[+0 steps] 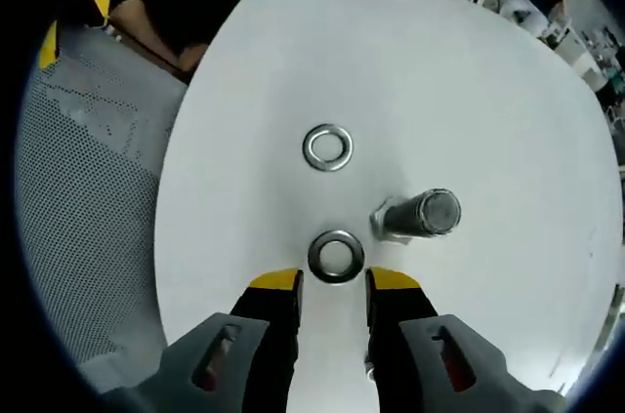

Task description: Place the washer onto the threaded stud by aligning its center hole with the stud, sliding it down to the base, and recovering from edge contact or off-axis alignment until the washer reaches the visible bottom stop.

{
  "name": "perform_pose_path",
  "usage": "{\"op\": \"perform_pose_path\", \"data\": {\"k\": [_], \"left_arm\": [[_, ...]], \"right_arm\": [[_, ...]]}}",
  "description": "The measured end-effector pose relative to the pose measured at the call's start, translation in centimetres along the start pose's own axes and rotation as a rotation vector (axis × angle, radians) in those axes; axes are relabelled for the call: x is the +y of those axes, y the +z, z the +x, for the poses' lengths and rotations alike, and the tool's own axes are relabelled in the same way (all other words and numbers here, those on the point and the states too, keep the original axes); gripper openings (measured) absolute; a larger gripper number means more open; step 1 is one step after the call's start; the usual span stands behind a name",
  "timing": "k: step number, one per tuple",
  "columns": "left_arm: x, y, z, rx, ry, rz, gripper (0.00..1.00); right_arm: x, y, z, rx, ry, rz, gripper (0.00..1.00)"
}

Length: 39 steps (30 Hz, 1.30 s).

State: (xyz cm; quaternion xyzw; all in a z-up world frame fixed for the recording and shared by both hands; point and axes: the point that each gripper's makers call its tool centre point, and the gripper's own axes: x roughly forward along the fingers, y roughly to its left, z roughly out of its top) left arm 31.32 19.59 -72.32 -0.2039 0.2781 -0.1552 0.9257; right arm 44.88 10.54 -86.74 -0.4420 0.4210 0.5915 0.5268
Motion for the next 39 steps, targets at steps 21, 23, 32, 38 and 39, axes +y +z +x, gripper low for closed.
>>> {"op": "perform_pose_path", "data": {"k": [21,23,32,38,39], "left_arm": [[-0.1,-0.1,0.1,0.007,-0.002,0.021,0.16],[-0.1,-0.1,0.1,0.009,-0.003,0.023,0.16],[-0.3,-0.2,0.1,0.017,-0.009,0.03,0.16],[-0.3,-0.2,0.1,0.016,-0.011,0.031,0.16],[-0.3,-0.2,0.1,0.016,-0.011,0.031,0.16]], "right_arm": [[-0.4,0.8,0.2,-0.024,-0.034,-0.042,0.23],[-0.3,0.8,0.0,-0.034,-0.033,-0.033,0.23],[0.4,1.5,-1.9,-0.068,-0.014,-0.035,0.23],[0.5,1.8,-3.5,-0.075,-0.011,-0.049,0.23],[0.4,1.9,-3.9,-0.073,-0.012,-0.055,0.23]]}}
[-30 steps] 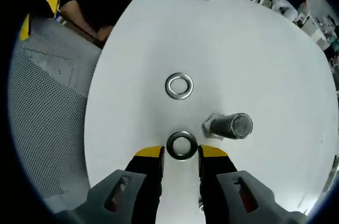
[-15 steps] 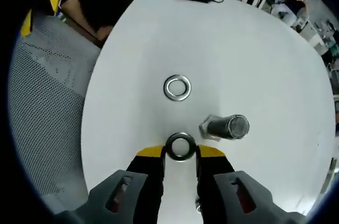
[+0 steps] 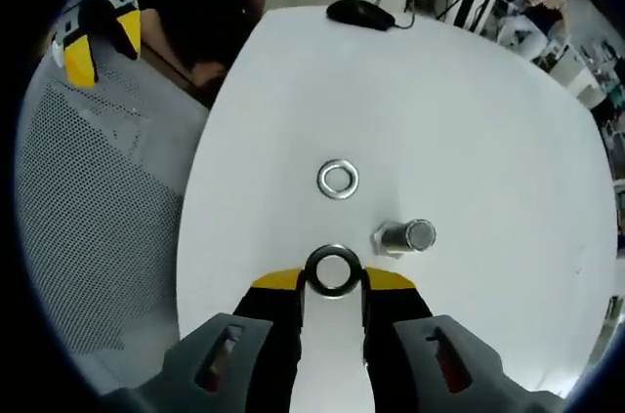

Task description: Place the washer onto the threaded stud by aligning its center hole with the stud, sliding it down to the base, and recovering from edge contact or off-axis alignment until the washer reaches the visible bottom stop.

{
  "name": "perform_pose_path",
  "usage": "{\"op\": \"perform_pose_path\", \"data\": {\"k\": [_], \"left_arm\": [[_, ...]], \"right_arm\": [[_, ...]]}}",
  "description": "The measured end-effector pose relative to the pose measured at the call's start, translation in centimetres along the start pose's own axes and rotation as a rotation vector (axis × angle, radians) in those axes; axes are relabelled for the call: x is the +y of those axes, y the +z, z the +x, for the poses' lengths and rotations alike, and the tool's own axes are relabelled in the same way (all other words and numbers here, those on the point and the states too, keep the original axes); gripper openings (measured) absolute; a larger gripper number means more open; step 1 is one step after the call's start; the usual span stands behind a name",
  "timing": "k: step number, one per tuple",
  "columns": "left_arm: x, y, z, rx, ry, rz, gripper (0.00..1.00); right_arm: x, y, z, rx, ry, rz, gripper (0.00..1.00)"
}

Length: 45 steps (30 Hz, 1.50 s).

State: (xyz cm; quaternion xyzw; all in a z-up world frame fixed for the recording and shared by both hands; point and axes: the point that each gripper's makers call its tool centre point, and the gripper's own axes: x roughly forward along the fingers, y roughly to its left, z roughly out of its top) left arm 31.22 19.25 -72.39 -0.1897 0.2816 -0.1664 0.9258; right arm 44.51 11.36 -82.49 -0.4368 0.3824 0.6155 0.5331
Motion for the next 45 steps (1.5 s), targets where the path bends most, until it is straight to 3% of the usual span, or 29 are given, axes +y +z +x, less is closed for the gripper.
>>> {"op": "perform_pose_path", "data": {"k": [13,25,31,45], "left_arm": [[-0.1,0.2,-0.1,-0.017,-0.008,0.0,0.16],[0.0,0.2,-0.1,-0.014,-0.002,-0.006,0.16],[0.0,0.2,-0.1,-0.017,-0.003,-0.011,0.16],[-0.1,0.3,0.0,-0.023,-0.014,-0.01,0.16]], "right_arm": [[-0.4,1.8,-3.8,0.018,0.021,-0.117,0.24],[-2.8,2.9,-4.2,0.069,-0.009,-0.286,0.24],[-4.1,3.0,-3.0,0.088,-0.033,-0.271,0.24],[-4.4,2.6,-1.4,0.103,-0.031,-0.211,0.24]]}}
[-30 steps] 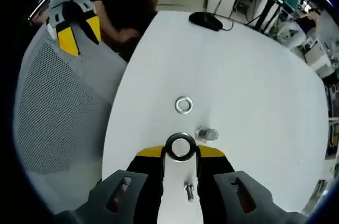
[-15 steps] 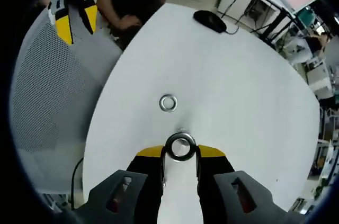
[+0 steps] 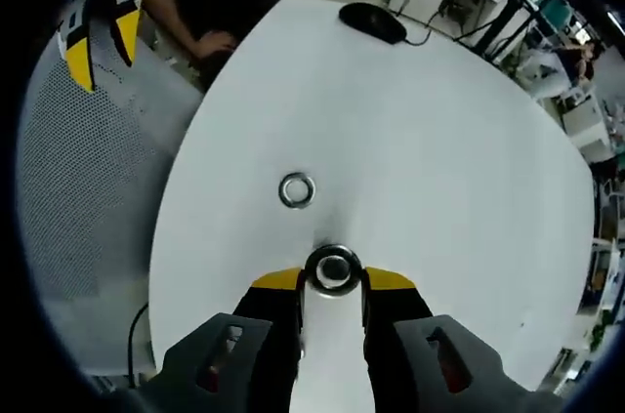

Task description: Place the washer onto the threaded stud by aligning its center hole with the stud, sliding it down to the base, and recovering from edge contact or off-axis alignment until the washer reaches the visible bottom stop.

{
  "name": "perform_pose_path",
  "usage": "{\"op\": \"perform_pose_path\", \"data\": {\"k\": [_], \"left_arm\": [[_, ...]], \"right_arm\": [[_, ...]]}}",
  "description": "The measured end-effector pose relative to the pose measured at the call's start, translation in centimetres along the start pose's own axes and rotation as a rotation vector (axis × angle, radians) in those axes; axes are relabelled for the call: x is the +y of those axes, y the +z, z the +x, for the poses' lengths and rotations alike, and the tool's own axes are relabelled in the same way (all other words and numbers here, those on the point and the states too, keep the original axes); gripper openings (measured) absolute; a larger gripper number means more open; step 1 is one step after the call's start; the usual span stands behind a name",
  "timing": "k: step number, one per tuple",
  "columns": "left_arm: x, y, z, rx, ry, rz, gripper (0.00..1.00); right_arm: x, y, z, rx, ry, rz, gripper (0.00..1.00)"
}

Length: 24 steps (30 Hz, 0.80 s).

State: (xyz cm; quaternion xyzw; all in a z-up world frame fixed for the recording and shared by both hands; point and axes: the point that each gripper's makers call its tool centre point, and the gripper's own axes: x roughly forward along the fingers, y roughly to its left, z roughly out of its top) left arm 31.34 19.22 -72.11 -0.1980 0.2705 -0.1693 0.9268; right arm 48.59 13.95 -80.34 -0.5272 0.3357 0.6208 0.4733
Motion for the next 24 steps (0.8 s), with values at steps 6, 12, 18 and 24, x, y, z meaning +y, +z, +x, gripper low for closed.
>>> {"op": "perform_pose_path", "data": {"k": [6,12,18,24], "left_arm": [[0.0,0.0,0.0,-0.001,0.0,-0.003,0.16],[0.0,0.0,0.0,-0.001,0.001,-0.006,0.16],[0.0,0.0,0.0,0.001,0.004,-0.008,0.17],[0.1,-0.1,0.0,0.006,0.007,-0.003,0.17]], "right_arm": [[0.0,0.0,0.8,0.015,0.01,-0.001,0.24],[0.1,-0.2,1.8,0.032,0.028,0.0,0.24],[0.2,-0.5,3.0,0.038,0.045,0.013,0.24],[0.4,-0.8,4.2,0.05,0.056,0.015,0.23]]}}
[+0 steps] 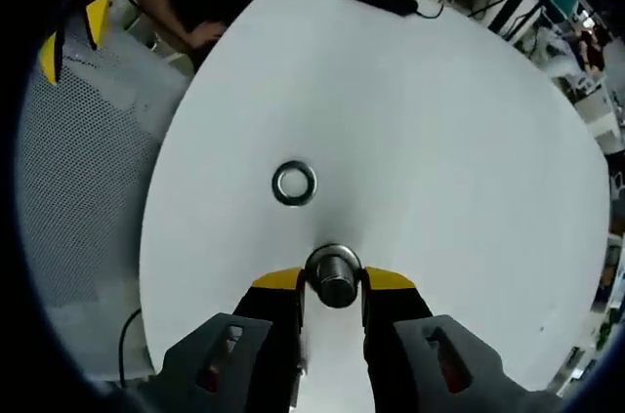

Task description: Place the washer onto the threaded stud by aligning its center hole with the stud, sliding it down to the base, and recovering from edge contact or off-axis alignment until the washer reaches the visible bottom stop.

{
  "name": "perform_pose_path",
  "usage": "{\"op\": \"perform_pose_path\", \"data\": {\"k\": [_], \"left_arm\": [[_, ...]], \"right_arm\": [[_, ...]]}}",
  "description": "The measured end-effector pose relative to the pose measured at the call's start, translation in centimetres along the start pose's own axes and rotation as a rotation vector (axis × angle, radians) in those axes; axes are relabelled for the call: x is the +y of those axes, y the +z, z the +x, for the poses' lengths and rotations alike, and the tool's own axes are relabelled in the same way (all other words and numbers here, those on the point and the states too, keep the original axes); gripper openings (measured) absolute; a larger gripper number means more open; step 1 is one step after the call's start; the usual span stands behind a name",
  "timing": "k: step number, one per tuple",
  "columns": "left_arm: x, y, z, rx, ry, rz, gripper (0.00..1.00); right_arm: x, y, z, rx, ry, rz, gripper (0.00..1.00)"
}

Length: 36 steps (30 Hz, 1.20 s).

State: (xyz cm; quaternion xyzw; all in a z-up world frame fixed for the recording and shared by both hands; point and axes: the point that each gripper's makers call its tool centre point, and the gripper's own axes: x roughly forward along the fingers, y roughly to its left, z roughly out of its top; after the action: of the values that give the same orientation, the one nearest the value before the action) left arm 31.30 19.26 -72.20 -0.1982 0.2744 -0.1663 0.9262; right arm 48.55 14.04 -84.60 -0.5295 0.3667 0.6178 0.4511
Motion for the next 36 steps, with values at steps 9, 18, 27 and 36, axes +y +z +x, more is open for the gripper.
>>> {"op": "perform_pose_path", "data": {"k": [9,18,27,36], "left_arm": [[0.1,-0.1,0.0,0.007,0.003,-0.004,0.17],[0.2,-0.1,0.0,0.009,0.005,-0.004,0.17],[0.1,-0.1,0.0,0.009,0.001,-0.001,0.16],[0.1,-0.1,0.0,0.006,0.001,0.001,0.16]], "right_arm": [[0.3,-0.4,1.2,0.011,0.008,0.0,0.23],[0.4,-0.2,1.2,-0.005,-0.005,0.046,0.24],[0.8,1.2,-0.4,-0.077,-0.024,0.071,0.3],[2.3,5.5,-2.4,-0.208,-0.005,-0.005,0.29]]}}
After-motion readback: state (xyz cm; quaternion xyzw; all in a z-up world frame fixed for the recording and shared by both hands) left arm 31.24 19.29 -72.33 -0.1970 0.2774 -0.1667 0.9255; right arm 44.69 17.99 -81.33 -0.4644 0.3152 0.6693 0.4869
